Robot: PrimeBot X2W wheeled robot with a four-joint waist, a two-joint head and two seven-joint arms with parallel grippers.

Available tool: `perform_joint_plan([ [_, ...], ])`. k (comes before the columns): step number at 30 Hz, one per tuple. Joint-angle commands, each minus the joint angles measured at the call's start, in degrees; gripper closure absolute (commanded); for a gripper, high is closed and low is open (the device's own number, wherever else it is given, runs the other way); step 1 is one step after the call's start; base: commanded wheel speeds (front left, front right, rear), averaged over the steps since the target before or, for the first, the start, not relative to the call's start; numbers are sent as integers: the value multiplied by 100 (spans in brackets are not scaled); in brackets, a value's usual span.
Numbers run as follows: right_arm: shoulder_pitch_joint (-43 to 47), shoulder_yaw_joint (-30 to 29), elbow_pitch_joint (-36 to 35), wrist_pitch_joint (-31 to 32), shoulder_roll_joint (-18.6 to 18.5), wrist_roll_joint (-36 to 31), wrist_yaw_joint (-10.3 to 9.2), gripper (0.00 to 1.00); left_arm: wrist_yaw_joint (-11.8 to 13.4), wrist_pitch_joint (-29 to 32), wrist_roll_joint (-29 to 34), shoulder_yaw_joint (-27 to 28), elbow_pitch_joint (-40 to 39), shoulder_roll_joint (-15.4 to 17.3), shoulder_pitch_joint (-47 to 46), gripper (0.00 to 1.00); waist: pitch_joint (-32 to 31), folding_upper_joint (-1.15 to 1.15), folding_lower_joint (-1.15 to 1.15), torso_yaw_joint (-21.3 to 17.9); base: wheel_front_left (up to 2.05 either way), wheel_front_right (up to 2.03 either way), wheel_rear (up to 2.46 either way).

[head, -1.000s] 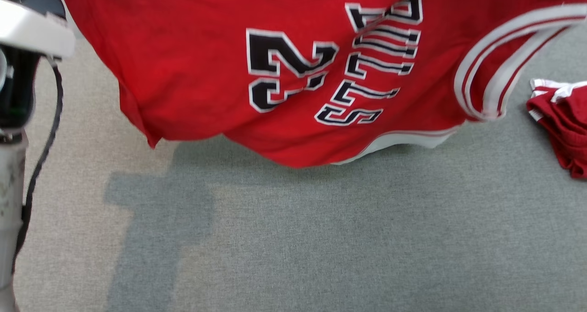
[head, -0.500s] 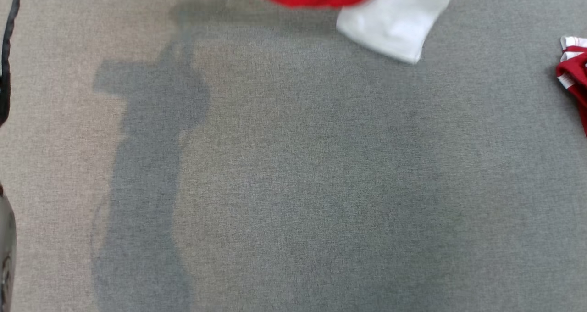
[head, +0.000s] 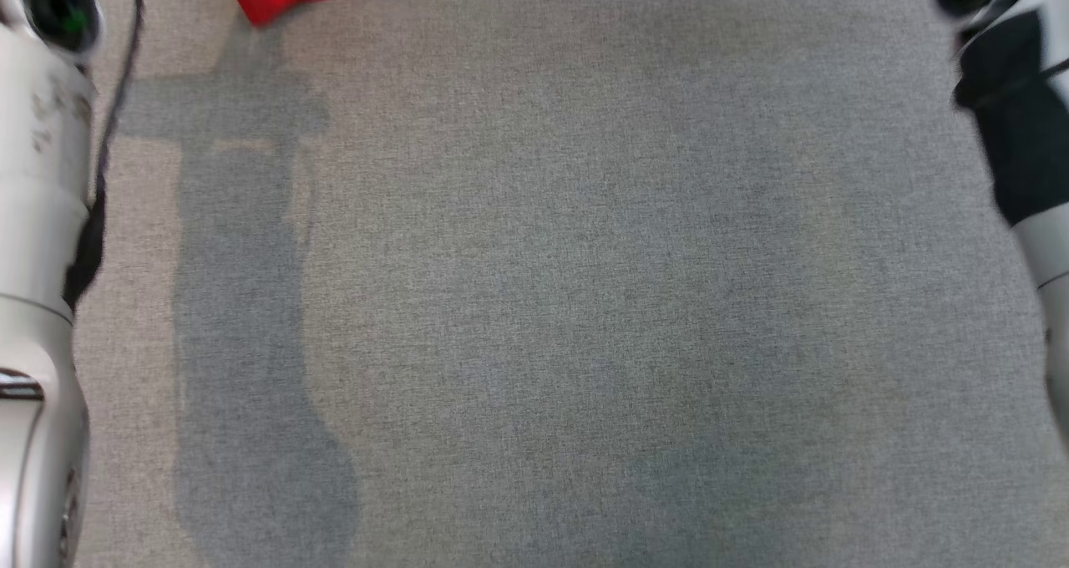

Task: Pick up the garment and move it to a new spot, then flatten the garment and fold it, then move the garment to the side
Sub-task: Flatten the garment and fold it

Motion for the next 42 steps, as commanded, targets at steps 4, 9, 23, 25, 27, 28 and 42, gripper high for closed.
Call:
perform_joint_plan([
  [4, 455, 353, 342, -21, 127, 100, 1, 100, -29, -127, -151, -159, 238, -13, 436, 100, 119, 0, 0, -59, 0, 0, 0],
  [9, 1200, 669, 399, -22, 147, 274, 1, 100, -23, -398, -264, -353, 448, -78, 1173, 100, 97, 0, 0, -95, 0, 0, 0],
  [23, 4664, 173, -1711, -22, -541, 546, 1, 100, -24, -562, -452, -140, -995, -83, 3860, 100, -500, 0, 0, -20, 0, 0, 0],
  [25, 5436, -57, -2359, -22, -594, 502, 1, 100, -24, -564, -303, 36, -1423, 46, 4470, 100, -683, 0, 0, -16, 0, 0, 0],
  [27, 5984, -251, -2776, -22, -612, 479, 0, 100, -21, -563, -231, 146, -1697, 87, 4881, 100, -807, 0, 0, -5, 0, 0, 0],
  [28, 6226, -346, -3001, -22, -608, 448, 0, 100, -13, -564, -181, 203, -1849, 130, 5044, 100, -867, 0, 0, -1, 0, 0, 0],
  [42, 9225, -1248, -5581, 807, -54, -223, 1, 100, 968, -53, -23, 495, -4756, 560, 7703, 100, -1546, 0, 0, -67, 0, 0, 0],
])
